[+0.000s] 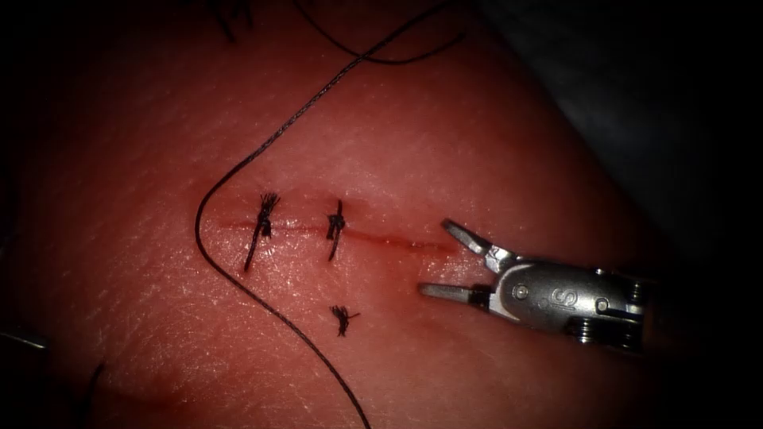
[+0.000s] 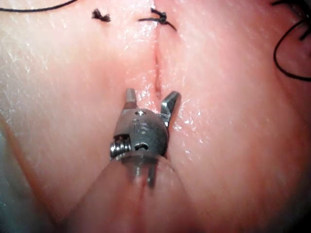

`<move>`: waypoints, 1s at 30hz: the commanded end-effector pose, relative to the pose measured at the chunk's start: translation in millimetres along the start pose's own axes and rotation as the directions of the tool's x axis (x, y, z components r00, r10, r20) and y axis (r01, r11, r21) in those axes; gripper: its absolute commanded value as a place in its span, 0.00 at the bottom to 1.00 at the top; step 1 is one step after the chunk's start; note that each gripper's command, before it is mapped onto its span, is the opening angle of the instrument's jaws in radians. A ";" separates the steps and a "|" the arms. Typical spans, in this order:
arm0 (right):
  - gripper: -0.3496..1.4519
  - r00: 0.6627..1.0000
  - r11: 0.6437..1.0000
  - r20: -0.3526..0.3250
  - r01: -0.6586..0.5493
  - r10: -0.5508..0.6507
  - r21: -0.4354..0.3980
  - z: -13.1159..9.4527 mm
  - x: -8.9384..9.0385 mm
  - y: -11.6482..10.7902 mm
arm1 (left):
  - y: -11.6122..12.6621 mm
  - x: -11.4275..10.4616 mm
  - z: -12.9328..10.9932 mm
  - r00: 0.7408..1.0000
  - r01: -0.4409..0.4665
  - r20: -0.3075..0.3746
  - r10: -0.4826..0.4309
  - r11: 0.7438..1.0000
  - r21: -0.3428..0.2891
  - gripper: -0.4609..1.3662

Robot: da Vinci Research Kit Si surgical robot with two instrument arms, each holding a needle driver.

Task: Wound Closure
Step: Pick up the needle with the left gripper

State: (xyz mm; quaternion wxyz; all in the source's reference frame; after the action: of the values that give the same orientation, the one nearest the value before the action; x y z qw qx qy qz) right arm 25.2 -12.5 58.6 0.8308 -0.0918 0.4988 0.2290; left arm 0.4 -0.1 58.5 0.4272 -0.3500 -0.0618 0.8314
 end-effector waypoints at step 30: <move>0.92 1.000 1.000 0.003 0.000 0.000 0.007 -0.3 0.2 -0.3 | -4.8 -6.3 3.6 0.989 0.132 0.066 -0.129 0.990 -0.041 0.76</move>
State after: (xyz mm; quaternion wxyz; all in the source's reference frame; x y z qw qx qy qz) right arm 25.3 -12.8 58.2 0.8317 -0.0910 0.4977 0.2289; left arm 3.8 -1.1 66.4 0.4719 -0.3298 -0.1175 0.8092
